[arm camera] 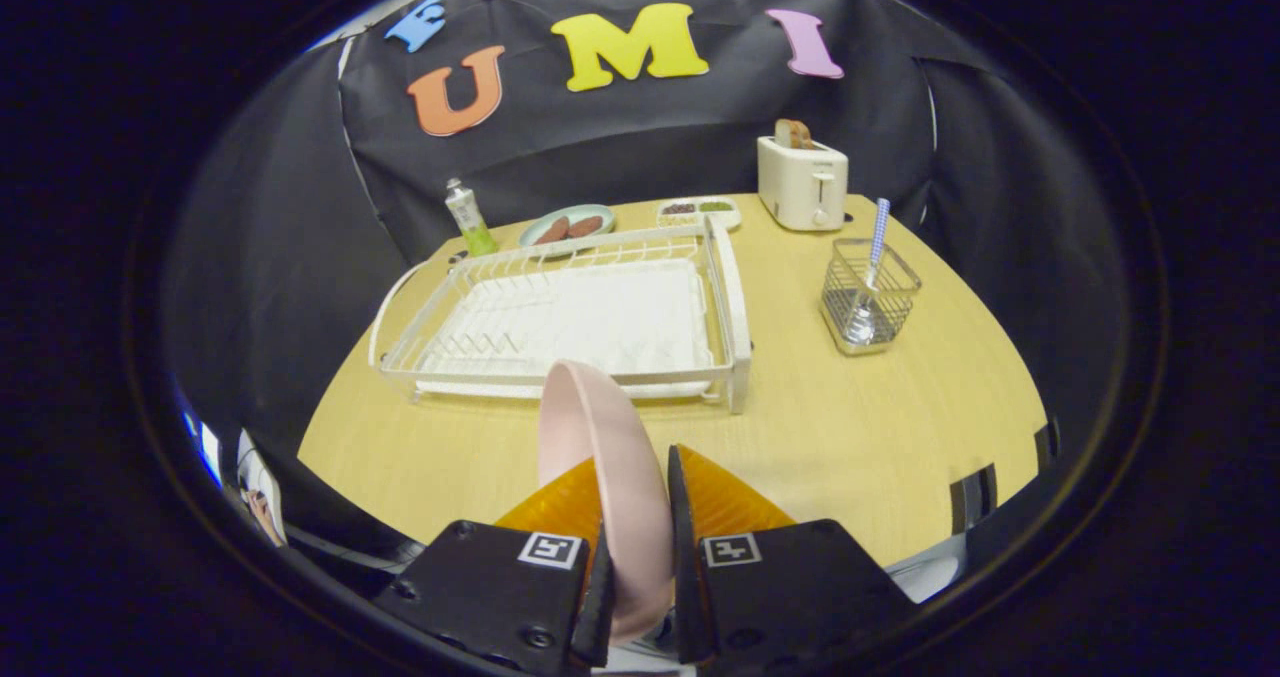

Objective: Take the plate from the dish rack, then take the spoon from the basket and place it into the plate.

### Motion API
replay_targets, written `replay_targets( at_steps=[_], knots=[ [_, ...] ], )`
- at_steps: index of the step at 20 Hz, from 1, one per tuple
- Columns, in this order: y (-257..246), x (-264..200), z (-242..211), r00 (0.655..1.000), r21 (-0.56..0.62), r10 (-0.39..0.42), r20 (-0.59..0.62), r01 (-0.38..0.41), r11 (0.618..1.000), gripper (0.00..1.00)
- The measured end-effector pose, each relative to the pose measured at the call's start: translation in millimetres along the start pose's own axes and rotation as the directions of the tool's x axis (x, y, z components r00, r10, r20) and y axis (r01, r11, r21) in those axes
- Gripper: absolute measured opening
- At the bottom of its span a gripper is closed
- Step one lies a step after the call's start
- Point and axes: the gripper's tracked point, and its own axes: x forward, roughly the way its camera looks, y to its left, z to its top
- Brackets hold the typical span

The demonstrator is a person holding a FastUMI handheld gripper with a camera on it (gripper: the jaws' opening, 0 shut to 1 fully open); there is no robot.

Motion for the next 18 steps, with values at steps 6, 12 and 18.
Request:
replay_targets(
  at_steps=[6, 12, 18],
  knots=[
    [-20.2, 13.7, -14.1, 0.998, 0.077, 0.005, 0.066, -0.011, 0.997, 0.35],
    [-30.3, 31.8, -26.8, 0.997, 0.117, 0.034, 0.076, -0.043, 0.992, 0.42],
    [-55.4, 43.8, -35.9, 0.997, 0.096, -0.037, 0.069, 0.03, 0.995, 0.51]
  ],
)
